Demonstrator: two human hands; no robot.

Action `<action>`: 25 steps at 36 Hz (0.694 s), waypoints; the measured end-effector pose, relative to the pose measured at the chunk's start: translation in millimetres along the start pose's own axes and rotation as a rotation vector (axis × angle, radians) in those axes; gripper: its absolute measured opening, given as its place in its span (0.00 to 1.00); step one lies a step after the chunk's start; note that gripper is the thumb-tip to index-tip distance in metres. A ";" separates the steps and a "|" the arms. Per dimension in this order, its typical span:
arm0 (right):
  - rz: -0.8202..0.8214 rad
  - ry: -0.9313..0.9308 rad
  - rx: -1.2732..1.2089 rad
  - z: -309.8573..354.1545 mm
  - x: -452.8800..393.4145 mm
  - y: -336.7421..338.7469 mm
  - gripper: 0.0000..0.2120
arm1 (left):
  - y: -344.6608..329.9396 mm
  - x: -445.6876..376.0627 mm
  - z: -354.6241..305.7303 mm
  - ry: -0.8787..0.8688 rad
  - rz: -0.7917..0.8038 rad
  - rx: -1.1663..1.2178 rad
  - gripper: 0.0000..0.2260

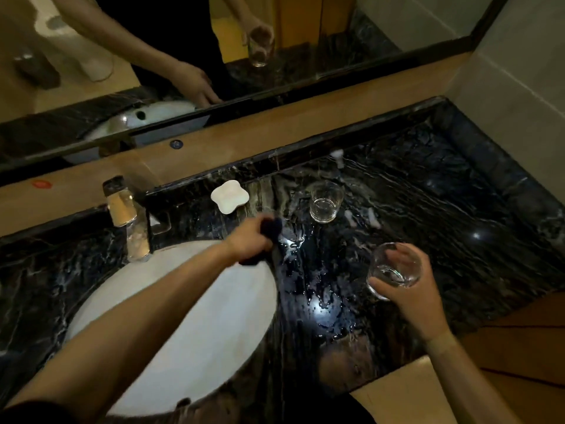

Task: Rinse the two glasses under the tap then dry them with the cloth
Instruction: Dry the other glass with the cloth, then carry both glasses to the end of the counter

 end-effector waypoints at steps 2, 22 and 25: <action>-0.010 -0.026 0.034 -6.2 4.6 2.4 0.38 | 18.3 -36.2 -6.5 -0.111 -0.153 -0.238 0.26; -0.118 -0.218 0.069 -34.0 38.8 14.8 0.39 | -7.3 -101.4 -18.4 -0.330 -0.142 -0.581 0.53; -0.124 -0.215 0.036 -33.0 38.3 17.3 0.39 | -27.6 -93.3 -37.4 -0.323 -0.057 -0.360 0.60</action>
Point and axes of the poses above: each hand's wrist, its own x-axis away from the middle knuckle, its own y-axis out of the back of the hand, z = x × y, the point moved 3 cm from there along -x, towards the middle knuckle, and after that the axes turned 7 degrees about -x, right-handed, at the moved point
